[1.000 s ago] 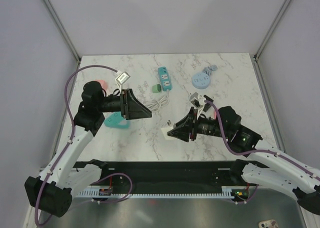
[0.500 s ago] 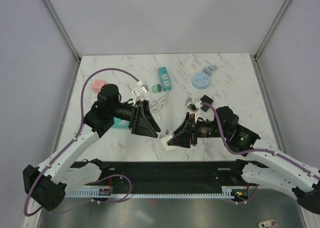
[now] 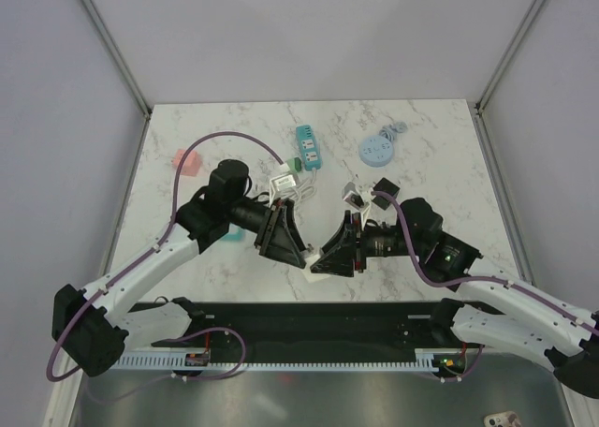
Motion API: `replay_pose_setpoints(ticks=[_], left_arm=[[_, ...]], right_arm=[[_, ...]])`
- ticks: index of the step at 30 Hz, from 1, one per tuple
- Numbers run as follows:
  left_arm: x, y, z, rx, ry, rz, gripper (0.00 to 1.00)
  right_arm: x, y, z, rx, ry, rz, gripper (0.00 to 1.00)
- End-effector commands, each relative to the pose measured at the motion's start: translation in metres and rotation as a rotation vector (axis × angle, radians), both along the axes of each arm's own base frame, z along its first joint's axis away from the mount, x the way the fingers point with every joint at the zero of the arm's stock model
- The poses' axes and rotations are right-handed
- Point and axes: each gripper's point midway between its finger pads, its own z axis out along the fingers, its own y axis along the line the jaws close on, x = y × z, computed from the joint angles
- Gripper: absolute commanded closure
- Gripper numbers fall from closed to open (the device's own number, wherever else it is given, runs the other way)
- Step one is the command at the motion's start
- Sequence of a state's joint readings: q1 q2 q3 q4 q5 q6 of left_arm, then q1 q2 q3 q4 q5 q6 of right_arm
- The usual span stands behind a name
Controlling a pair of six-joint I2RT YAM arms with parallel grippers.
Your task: Insert the plug
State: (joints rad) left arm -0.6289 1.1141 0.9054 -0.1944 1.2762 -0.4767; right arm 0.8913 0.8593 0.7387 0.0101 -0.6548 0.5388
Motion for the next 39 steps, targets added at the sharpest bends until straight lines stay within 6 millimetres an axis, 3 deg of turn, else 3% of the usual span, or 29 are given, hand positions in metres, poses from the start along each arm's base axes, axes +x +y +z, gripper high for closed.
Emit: replay_pose_setpoints(ticks=[1,4,5,8,9,13,16,19,23,25,30,35,37,39], left_arm=[[-0.004,-0.004,0.013,-0.046,-0.091,-0.038,0.41],[-0.007,-0.005,0.009,-0.046,-0.092,-0.051,0.53],[-0.007,-0.005,0.006,-0.039,-0.085,-0.049,0.65],[-0.006,-0.005,0.002,-0.029,-0.075,-0.045,0.83],[-0.006,-0.005,0.002,-0.026,-0.077,-0.038,0.96],[0.0,-0.007,0.0,-0.013,-0.094,0.013,0.98],[0.005,-0.01,0.002,-0.014,-0.088,0.05,0.98],[0.009,-0.015,0.007,-0.022,-0.021,0.078,0.98],[0.022,-0.023,0.007,-0.026,0.019,0.151,0.98],[0.027,-0.027,0.018,-0.063,0.047,0.165,0.98],[0.039,-0.034,0.045,-0.174,0.086,0.237,0.98],[0.058,-0.042,0.066,-0.263,0.233,0.323,0.98],[0.059,-0.042,0.08,-0.322,0.278,0.313,0.98],[0.064,-0.045,0.079,-0.339,0.312,0.318,0.98]], right_arm=[[0.002,0.004,0.028,0.079,-0.062,0.006,1.0],[0.002,0.005,0.029,0.079,-0.055,0.007,1.0],[0.003,0.005,0.03,0.082,-0.055,0.006,1.0],[0.002,0.005,0.031,0.083,-0.055,0.003,1.0],[0.005,0.005,0.03,0.082,-0.049,-0.016,0.95],[0.013,0.004,0.032,0.078,-0.04,-0.071,0.57],[0.017,0.002,0.038,0.088,-0.03,-0.104,0.4],[0.029,-0.003,0.043,0.097,-0.018,-0.198,0.08],[0.049,-0.022,0.047,0.101,-0.02,-0.379,0.05],[0.059,-0.032,0.044,0.096,-0.012,-0.463,0.04],[0.082,-0.068,0.063,0.193,0.027,-0.711,0.04],[0.083,-0.087,0.083,0.361,0.089,-0.78,0.04],[0.08,-0.086,0.088,0.417,0.115,-0.764,0.05],[0.08,-0.082,0.087,0.426,0.129,-0.748,0.05]])
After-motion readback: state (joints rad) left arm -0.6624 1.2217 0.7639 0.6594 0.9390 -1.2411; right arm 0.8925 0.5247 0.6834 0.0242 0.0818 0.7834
